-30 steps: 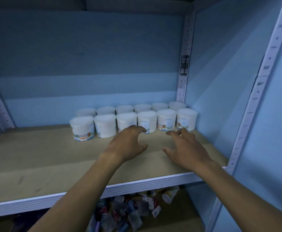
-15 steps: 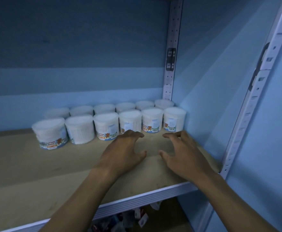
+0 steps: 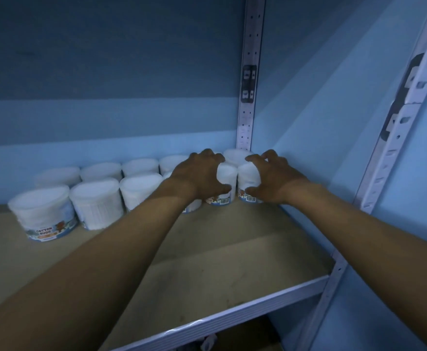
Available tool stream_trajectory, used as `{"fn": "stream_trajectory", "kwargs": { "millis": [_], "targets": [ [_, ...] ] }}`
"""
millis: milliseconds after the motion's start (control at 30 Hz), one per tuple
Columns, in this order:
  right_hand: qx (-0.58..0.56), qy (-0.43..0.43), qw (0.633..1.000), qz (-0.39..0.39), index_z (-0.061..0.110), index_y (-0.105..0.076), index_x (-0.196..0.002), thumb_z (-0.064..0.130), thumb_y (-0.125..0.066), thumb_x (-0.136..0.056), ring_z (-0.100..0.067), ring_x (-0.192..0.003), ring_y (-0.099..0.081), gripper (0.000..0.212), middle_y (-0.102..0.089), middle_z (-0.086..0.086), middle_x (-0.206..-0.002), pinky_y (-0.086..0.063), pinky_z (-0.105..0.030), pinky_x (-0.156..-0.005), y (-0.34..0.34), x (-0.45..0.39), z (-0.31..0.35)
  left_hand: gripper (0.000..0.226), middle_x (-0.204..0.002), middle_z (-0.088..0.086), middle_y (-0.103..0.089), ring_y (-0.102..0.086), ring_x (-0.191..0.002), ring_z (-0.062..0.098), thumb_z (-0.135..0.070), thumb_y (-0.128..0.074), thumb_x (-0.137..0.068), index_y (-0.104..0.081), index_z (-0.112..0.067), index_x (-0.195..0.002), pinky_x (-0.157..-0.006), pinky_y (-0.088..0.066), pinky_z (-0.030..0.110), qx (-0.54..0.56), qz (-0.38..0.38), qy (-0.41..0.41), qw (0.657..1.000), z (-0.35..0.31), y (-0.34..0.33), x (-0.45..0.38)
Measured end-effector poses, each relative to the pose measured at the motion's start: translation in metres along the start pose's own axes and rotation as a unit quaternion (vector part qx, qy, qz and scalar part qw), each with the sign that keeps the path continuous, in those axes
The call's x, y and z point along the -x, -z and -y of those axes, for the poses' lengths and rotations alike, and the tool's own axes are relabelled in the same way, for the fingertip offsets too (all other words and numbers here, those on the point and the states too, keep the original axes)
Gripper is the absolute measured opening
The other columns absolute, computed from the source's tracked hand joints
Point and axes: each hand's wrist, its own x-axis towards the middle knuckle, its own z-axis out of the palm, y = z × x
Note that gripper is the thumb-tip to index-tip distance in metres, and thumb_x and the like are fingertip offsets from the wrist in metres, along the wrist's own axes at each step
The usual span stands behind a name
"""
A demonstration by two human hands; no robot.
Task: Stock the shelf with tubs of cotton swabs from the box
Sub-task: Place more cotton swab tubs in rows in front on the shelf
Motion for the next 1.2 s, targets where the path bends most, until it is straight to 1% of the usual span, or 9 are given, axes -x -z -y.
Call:
{"fn": "stream_trajectory", "kwargs": {
  "millis": [167,300,367,533,600,700,833,1067,1200],
  "targets": [
    [0.019,0.013,0.999,0.049,0.029,-0.025,-0.155,0.052,-0.079,-0.076,-0.035,-0.139,-0.032,0.098,-0.026,-0.010,-0.151,-0.040,-0.049,-0.108,0.005,-0.029,-0.006,0.087,-0.145,0.005,-0.042,-0.044,-0.131,0.028,-0.061,-0.071,-0.076,-0.037,-0.024,-0.147,-0.106,-0.041,0.044,-0.039,0.063,0.018,0.997,0.007,-0.005,-0.029],
    [0.037,0.011,0.996,0.076,0.031,-0.022,-0.156,0.058,-0.081,-0.070,-0.035,-0.137,-0.036,0.107,-0.029,-0.009,-0.148,-0.041,-0.050,-0.107,0.001,-0.046,-0.008,0.089,-0.147,0.005,-0.044,-0.047,-0.131,0.026,-0.064,-0.070,-0.074,-0.039,-0.023,-0.146,-0.107,-0.041,0.042,-0.030,0.074,0.018,0.997,0.012,-0.017,-0.045],
    [0.036,0.009,0.996,0.086,0.032,-0.020,-0.156,0.060,-0.081,-0.069,-0.035,-0.137,-0.037,0.109,-0.028,-0.009,-0.150,-0.041,-0.049,-0.107,-0.003,-0.052,-0.008,0.091,-0.152,0.005,-0.039,-0.042,-0.136,0.026,-0.066,-0.068,-0.075,-0.036,-0.024,-0.148,-0.110,-0.038,0.044,-0.029,0.080,0.018,0.996,0.014,-0.023,-0.049],
    [0.038,0.009,0.995,0.092,0.027,-0.028,-0.153,0.057,-0.079,-0.072,-0.035,-0.128,-0.048,0.100,-0.040,-0.013,-0.145,-0.047,-0.045,-0.101,-0.017,-0.056,-0.010,0.083,-0.152,0.005,-0.038,-0.041,-0.137,0.028,-0.065,-0.063,-0.079,-0.036,-0.027,-0.148,-0.111,-0.034,0.049,-0.047,0.068,0.025,0.996,0.019,-0.040,-0.050],
    [0.046,0.013,0.996,0.081,0.026,-0.032,-0.150,0.055,-0.078,-0.074,-0.036,-0.125,-0.050,0.094,-0.044,-0.015,-0.142,-0.048,-0.043,-0.099,-0.020,-0.055,-0.012,0.075,-0.150,0.005,-0.041,-0.041,-0.137,0.028,-0.061,-0.062,-0.083,-0.039,-0.028,-0.146,-0.116,-0.025,0.052,-0.070,0.050,0.018,0.996,0.018,-0.041,-0.048],
    [0.053,0.015,0.996,0.076,0.028,-0.029,-0.153,0.050,-0.077,-0.079,-0.037,-0.129,-0.046,0.091,-0.041,-0.016,-0.143,-0.045,-0.043,-0.102,-0.017,-0.055,-0.013,0.070,-0.150,0.004,-0.043,-0.036,-0.140,0.023,-0.053,-0.064,-0.085,-0.043,-0.026,-0.146,-0.120,-0.011,0.051,-0.057,0.037,0.009,0.998,0.018,-0.038,-0.044],
    [0.065,0.019,0.993,0.096,0.032,-0.025,-0.155,0.048,-0.078,-0.078,-0.035,-0.133,-0.043,0.095,-0.039,-0.015,-0.146,-0.044,-0.044,-0.104,-0.010,-0.050,-0.009,0.067,-0.149,0.001,-0.046,-0.037,-0.140,0.021,-0.053,-0.066,-0.084,-0.046,-0.026,-0.142,-0.121,-0.010,0.046,-0.057,0.035,0.000,0.998,0.015,-0.030,-0.041],
    [0.080,0.031,0.990,0.115,0.028,-0.025,-0.156,0.035,-0.082,-0.075,-0.032,-0.129,-0.049,0.099,-0.041,-0.013,-0.146,-0.047,-0.036,-0.098,-0.001,-0.032,-0.007,0.068,-0.144,-0.003,-0.052,-0.042,-0.136,0.021,-0.059,-0.068,-0.079,-0.051,-0.029,-0.137,-0.122,0.000,0.050,-0.092,0.059,-0.027,0.994,0.001,-0.014,-0.027],
    [0.077,0.030,0.987,0.140,0.030,-0.023,-0.157,0.026,-0.080,-0.077,-0.027,-0.133,-0.046,0.099,-0.037,-0.007,-0.151,-0.047,-0.036,-0.101,0.006,-0.019,-0.004,0.068,-0.137,-0.003,-0.058,-0.046,-0.132,0.019,-0.062,-0.071,-0.075,-0.054,-0.030,-0.133,-0.121,0.002,0.049,-0.104,0.058,-0.038,0.992,-0.007,-0.006,-0.014]
  ]
}}
